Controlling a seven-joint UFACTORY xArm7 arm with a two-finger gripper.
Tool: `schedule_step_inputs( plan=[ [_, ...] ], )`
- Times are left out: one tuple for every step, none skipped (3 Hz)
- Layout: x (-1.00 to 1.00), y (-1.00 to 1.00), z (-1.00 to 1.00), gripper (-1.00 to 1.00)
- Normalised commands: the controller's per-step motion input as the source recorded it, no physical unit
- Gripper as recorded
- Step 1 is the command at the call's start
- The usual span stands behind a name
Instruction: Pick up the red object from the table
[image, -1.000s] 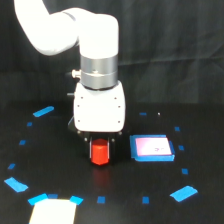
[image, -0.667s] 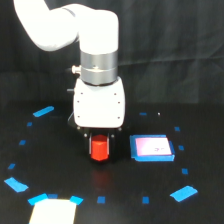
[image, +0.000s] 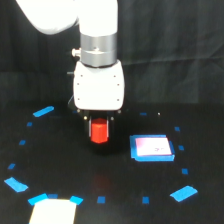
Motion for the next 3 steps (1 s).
schedule_step_inputs(
  plan=[
    [-0.02, 0.40, 1.00, -0.34],
    [0.08, 0.41, 1.00, -0.79],
    [-0.27, 0.24, 1.00, -1.00]
  ],
)
